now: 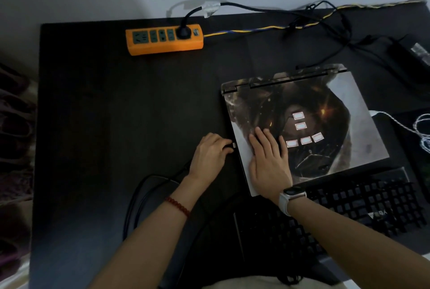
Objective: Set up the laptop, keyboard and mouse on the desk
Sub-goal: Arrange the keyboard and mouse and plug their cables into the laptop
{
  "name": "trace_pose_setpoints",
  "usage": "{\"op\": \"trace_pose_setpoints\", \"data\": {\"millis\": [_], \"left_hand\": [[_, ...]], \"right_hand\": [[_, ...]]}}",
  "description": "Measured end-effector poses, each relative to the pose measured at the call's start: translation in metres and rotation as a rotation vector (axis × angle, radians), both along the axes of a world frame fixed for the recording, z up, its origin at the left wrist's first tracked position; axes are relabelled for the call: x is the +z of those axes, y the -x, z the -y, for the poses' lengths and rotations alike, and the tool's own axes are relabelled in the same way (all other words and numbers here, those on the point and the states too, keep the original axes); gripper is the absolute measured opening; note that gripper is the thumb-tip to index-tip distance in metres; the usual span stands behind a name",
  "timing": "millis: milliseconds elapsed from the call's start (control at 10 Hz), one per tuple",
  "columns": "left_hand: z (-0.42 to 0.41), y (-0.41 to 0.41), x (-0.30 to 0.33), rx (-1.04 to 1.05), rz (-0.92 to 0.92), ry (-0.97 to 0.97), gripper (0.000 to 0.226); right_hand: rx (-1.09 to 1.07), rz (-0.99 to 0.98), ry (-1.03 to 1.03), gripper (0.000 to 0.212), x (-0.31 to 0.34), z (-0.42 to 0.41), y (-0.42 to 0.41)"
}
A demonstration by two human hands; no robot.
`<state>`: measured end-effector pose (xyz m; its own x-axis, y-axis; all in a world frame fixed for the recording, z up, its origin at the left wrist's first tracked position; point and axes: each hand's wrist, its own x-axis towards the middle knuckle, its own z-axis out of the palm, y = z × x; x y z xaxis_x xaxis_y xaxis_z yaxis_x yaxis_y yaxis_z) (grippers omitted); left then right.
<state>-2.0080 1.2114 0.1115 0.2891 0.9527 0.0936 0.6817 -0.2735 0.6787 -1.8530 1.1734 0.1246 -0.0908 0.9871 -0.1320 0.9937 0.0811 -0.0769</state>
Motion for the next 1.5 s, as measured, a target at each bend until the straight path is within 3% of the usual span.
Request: {"op": "trace_pose_setpoints", "data": {"millis": [500, 800, 1000, 1100, 1300, 1400, 1500], "left_hand": [[0.007, -0.007, -0.002, 0.061, 0.007, -0.026, 0.025], [0.001, -0.005, -0.006, -0.025, -0.008, -0.061, 0.024], [-0.006, 0.0, -0.002, -0.096, -0.014, 0.021, 0.019], [-0.007, 0.003, 0.002, -0.109, -0.065, 0.141, 0.043], [0.039, 0.07, 0.018, 0.022, -0.484, 0.267, 0.074], [0.073, 0.127, 0.026, 0.217, -0.591, 0.479, 0.089], [0.096, 0.159, 0.031, 0.442, -0.504, 0.614, 0.067]], "right_hand": [[-0.003, 0.002, 0.009, 0.052, 0.004, 0.001, 0.002], [-0.003, 0.007, 0.018, 0.052, 0.003, 0.001, 0.002], [-0.001, -0.015, 0.013, 0.052, 0.003, -0.001, 0.0], [0.001, -0.017, 0.023, 0.053, 0.004, 0.0, -0.001], [0.01, -0.092, 0.015, 0.05, 0.017, 0.001, 0.006], [0.429, -0.199, -0.117, 0.036, 0.026, 0.005, 0.032], [0.597, -0.167, 0.209, 0.059, 0.029, 0.01, 0.084]]}}
